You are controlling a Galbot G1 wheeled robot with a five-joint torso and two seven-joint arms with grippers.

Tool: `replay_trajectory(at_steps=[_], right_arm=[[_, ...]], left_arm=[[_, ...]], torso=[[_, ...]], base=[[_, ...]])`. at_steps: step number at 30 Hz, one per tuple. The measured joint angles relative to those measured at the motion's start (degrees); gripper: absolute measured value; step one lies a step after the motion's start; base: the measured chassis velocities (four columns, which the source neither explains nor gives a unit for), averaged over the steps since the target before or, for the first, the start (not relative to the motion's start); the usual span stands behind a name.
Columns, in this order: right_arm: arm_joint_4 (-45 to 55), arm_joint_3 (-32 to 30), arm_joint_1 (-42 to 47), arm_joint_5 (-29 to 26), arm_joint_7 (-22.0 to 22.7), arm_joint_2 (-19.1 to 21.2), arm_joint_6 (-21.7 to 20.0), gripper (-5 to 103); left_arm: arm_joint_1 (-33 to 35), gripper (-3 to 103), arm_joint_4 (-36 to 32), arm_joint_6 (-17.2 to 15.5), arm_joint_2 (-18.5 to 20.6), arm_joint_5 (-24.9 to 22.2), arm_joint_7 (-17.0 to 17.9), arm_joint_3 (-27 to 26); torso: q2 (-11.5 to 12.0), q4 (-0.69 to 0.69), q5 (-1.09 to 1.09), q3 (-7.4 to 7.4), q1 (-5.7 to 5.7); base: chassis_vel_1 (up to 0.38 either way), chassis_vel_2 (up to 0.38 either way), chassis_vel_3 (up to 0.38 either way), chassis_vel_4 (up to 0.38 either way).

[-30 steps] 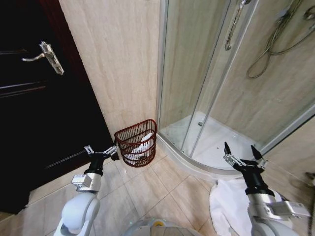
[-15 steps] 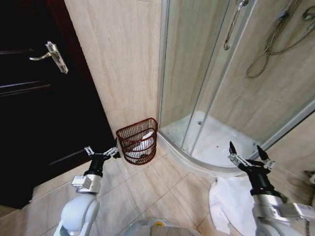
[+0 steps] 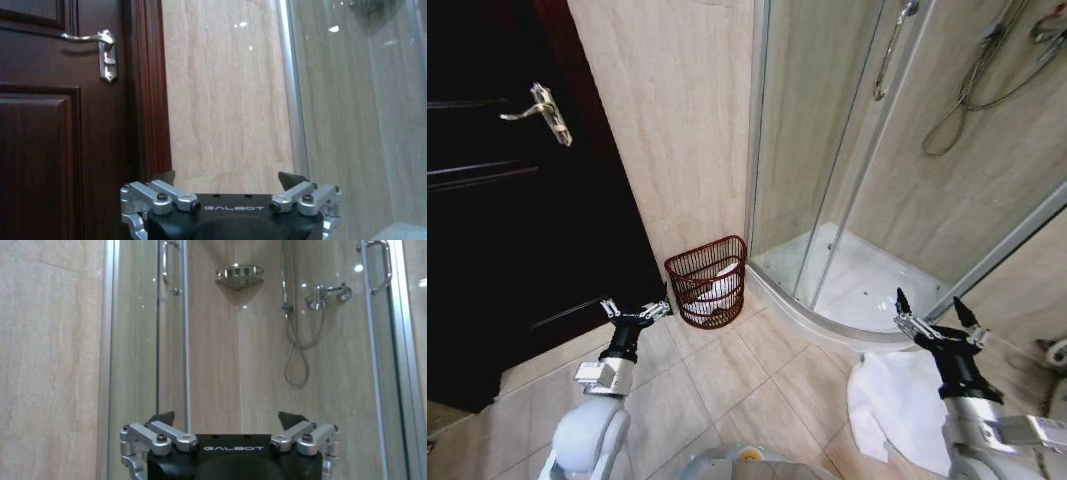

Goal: Discard the used towel into the hamper.

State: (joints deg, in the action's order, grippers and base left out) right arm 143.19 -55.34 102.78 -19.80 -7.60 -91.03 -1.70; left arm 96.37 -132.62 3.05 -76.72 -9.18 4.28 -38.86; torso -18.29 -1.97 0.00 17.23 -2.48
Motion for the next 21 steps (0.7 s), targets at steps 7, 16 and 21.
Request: replay_trajectory(at_steps=[7,16,21], right_arm=[[0.0,0.0,0.1,0.0,0.1,0.0,0.1,100],[0.1,0.0,0.2,-0.1,0.2,-0.1,0.3,100],[0.0,0.0,0.2,-0.1,0.2,-0.3,0.6,100]], left_arm=[[0.4,100,0.2,0.9,-0.1,0.0,-0.1,-0.3],[0.8,100,0.4,1.6,-0.1,0.1,-0.2,-0.6],[0.9,100,0.6,1.9,-0.1,0.1,-0.3,-0.6]], torso=[[0.0,0.00,0.00,0.00,0.00],[0.0,0.00,0.00,0.00,0.00],[0.0,0.00,0.00,0.00,0.00]], base=[[-0.010,-0.107,0.008,0.113],[-0.013,-0.086,0.003,0.083],[-0.023,-0.104,0.015,0.113]])
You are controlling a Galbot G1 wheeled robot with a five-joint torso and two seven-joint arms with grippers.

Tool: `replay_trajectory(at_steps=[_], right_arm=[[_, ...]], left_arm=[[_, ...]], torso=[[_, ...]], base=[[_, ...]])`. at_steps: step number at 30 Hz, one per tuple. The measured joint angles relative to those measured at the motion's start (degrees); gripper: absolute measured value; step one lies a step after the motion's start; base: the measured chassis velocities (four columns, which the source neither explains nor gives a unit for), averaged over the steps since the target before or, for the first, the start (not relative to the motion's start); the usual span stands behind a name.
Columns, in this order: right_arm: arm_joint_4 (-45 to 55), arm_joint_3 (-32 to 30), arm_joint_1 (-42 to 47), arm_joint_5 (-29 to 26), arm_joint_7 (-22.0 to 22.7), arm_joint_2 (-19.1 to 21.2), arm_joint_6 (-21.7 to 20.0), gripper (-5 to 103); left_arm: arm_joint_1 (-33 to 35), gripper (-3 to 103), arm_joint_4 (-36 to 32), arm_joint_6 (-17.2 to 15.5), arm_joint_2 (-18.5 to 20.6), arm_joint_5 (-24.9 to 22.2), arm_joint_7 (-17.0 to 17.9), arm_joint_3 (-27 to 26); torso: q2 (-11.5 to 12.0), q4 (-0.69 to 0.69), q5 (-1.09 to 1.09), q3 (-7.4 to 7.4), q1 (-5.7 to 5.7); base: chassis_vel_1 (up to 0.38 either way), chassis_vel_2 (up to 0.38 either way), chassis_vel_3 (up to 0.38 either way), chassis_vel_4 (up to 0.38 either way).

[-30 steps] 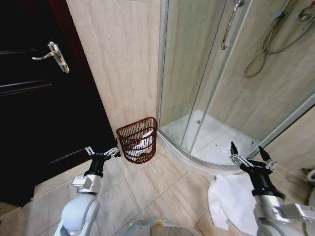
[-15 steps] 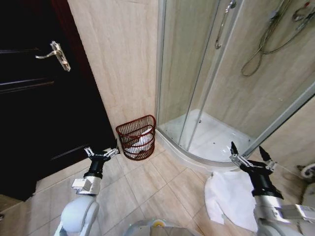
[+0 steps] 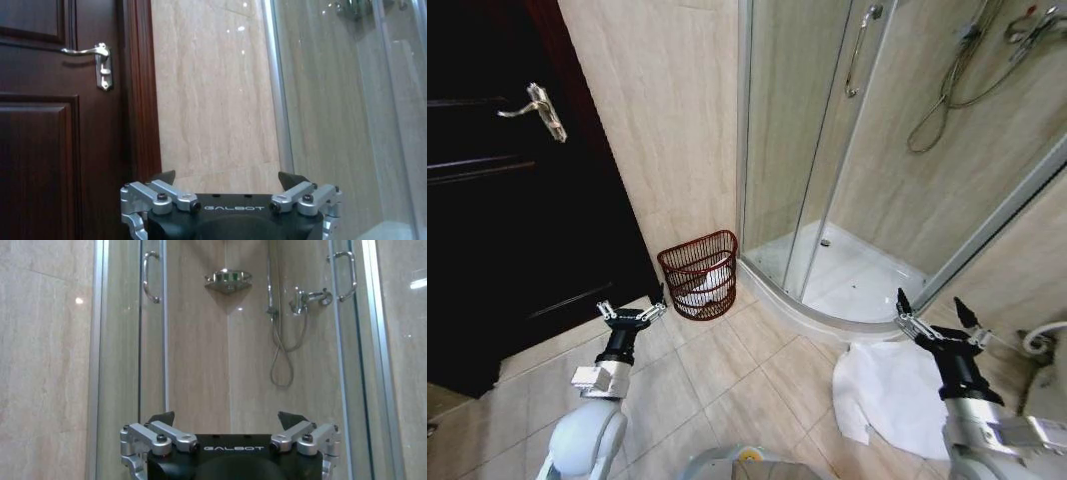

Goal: Discard the used towel into the hamper.

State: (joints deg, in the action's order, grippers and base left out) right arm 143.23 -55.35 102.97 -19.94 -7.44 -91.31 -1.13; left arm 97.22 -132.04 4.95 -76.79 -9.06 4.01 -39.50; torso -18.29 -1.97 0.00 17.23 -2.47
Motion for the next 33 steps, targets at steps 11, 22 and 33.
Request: replay_trajectory(at_steps=[11,22,33], right_arm=[[-0.2,0.1,-0.1,0.0,-0.2,-0.3,0.1,100],[-0.8,0.0,-0.4,0.0,-0.2,-0.2,0.1,100],[-1.3,-0.3,-0.5,-0.5,-0.3,-0.1,0.2,100]], left_arm=[[0.2,100,0.2,0.3,0.0,0.0,0.0,0.0],[0.2,100,0.7,0.7,0.0,0.1,-0.1,0.0],[0.3,100,1.0,0.9,-0.1,0.1,-0.2,0.1]], torso=[[0.0,0.00,0.00,0.00,0.00],[0.0,0.00,0.00,0.00,-0.01],[0.0,0.00,0.00,0.00,0.00]], base=[[-0.025,-0.110,0.025,0.119],[-0.045,-0.124,0.037,0.113],[-0.032,-0.122,0.036,0.104]])
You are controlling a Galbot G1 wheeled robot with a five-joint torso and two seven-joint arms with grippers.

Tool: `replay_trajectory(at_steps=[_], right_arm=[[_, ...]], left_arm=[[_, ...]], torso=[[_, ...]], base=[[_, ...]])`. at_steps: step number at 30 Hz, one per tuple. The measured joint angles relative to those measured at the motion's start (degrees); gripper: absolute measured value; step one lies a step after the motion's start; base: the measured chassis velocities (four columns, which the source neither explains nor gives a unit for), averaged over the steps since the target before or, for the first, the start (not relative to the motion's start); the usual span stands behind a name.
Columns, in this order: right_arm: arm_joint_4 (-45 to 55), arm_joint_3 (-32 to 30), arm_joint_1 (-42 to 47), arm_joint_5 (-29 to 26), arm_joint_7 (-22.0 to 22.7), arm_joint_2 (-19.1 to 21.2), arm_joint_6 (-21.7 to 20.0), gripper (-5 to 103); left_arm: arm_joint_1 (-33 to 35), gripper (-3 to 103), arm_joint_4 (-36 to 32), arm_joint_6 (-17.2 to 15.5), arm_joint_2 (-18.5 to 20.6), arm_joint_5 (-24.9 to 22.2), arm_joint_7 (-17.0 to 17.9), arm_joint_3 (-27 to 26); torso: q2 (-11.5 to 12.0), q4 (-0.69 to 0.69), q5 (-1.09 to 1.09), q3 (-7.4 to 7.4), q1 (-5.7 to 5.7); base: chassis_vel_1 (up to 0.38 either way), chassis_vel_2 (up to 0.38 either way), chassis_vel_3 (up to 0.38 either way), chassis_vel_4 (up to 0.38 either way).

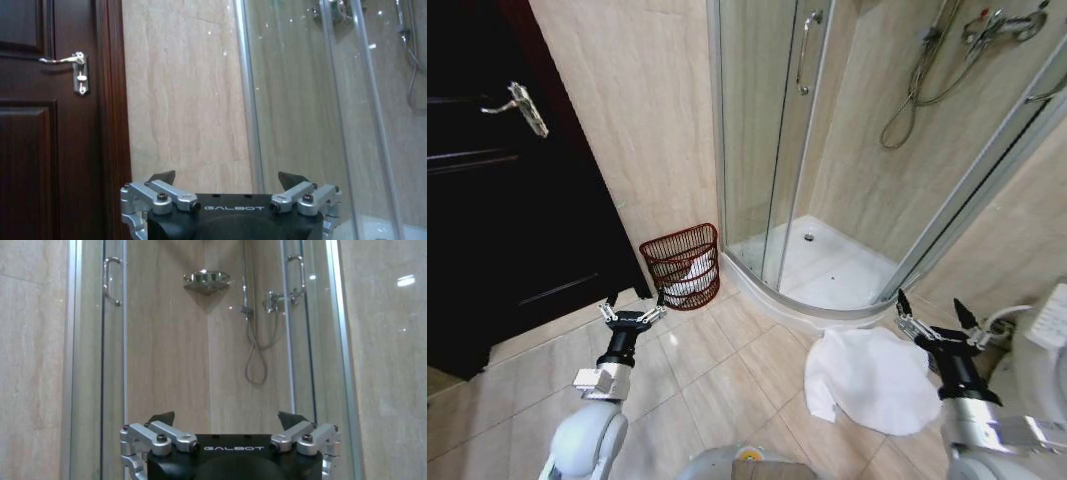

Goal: Discard the used towel into the hamper.

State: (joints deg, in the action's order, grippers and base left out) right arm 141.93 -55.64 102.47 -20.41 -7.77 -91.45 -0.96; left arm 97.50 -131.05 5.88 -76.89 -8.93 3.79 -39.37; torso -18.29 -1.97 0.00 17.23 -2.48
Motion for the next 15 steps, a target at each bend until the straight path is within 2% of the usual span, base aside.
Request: replay_trajectory(at_steps=[15], right_arm=[[0.0,-1.0,0.1,-1.1,-0.2,0.3,0.2,100]], left_arm=[[-0.1,100,-0.9,0.1,-0.2,0.2,0.0,0.6]], torso=[[0.0,0.00,0.00,0.00,0.00]], base=[[-0.037,-0.113,0.044,0.121]])
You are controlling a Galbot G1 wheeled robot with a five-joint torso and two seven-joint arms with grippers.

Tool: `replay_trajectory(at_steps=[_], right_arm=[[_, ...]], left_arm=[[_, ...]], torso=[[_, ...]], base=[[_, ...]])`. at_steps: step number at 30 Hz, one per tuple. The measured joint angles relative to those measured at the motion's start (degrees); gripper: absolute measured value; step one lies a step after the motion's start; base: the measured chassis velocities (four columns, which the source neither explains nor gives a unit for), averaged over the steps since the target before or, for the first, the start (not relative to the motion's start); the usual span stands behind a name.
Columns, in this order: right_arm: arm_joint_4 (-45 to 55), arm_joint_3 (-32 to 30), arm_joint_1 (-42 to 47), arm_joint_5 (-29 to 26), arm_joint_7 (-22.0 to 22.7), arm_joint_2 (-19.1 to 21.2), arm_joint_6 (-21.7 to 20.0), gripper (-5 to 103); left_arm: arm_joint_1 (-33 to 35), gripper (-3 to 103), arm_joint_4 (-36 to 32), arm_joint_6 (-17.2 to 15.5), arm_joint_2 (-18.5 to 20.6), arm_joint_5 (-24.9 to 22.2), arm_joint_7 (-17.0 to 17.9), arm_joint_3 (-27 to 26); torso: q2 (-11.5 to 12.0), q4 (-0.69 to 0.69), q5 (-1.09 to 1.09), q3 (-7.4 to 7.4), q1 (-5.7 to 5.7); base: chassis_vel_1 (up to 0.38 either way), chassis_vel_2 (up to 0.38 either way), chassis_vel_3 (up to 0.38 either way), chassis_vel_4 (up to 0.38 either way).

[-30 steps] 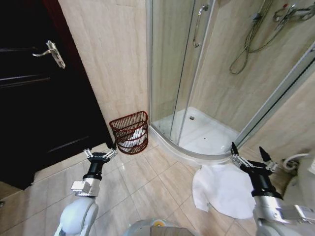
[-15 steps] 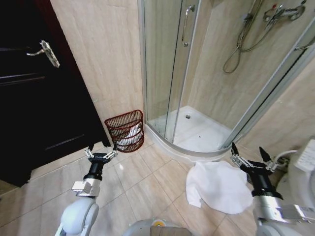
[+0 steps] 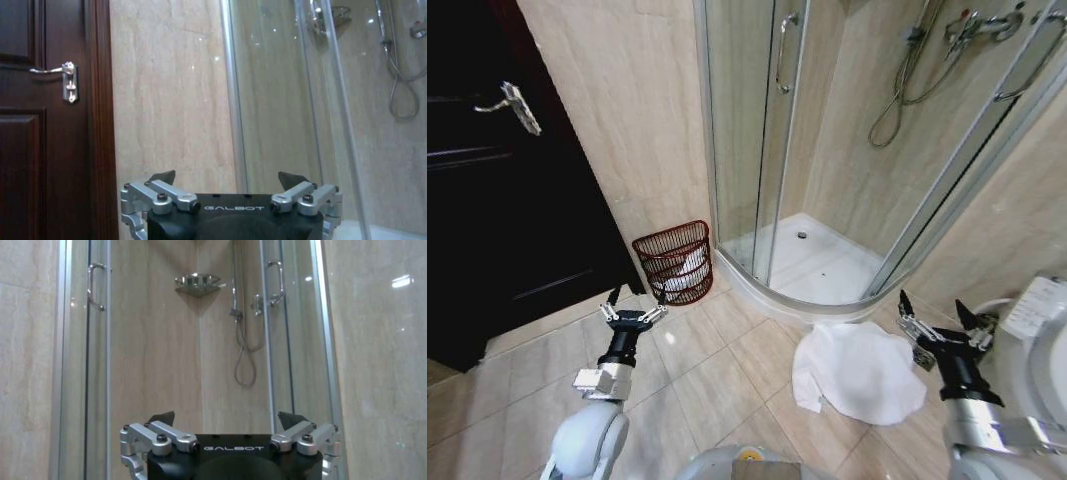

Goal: Discard the used towel into the hamper.

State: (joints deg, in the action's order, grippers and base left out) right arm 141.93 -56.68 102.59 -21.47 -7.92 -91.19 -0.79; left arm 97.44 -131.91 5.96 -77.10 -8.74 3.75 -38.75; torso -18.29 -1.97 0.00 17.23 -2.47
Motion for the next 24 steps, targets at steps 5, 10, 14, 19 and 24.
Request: replay_trajectory(at_steps=[5,10,14,19,24], right_arm=[[0.0,-0.2,0.0,-0.2,0.0,0.1,0.0,100],[-0.1,-0.3,-0.1,-0.2,-0.1,0.2,-0.1,100],[-0.4,-0.3,-0.1,-0.2,-0.1,0.2,-0.1,100],[-0.6,-0.3,0.1,0.0,-0.1,0.4,-0.1,100],[-0.8,0.1,0.7,0.8,-0.4,1.6,0.2,100]], left_arm=[[-0.1,100,0.0,0.0,0.0,0.0,0.0,0.2],[-0.1,100,0.0,-0.2,-0.1,0.0,0.0,0.3],[-0.3,100,0.2,-0.4,0.0,0.0,0.0,0.5],[-0.5,100,0.7,-0.4,0.1,0.0,0.0,1.2],[-0.5,100,1.1,-0.4,0.6,0.0,0.0,2.0]], torso=[[0.0,0.00,0.00,0.00,0.00],[0.0,0.00,0.01,0.00,0.00],[0.0,0.00,0.00,0.00,0.00],[0.0,0.00,0.00,0.00,0.00],[0.0,0.00,0.00,0.00,-0.01]], base=[[-0.044,-0.118,0.047,0.110],[-0.051,-0.113,0.048,0.120],[-0.042,-0.110,0.051,0.128],[-0.048,-0.108,0.041,0.112],[-0.055,-0.132,0.034,0.115]])
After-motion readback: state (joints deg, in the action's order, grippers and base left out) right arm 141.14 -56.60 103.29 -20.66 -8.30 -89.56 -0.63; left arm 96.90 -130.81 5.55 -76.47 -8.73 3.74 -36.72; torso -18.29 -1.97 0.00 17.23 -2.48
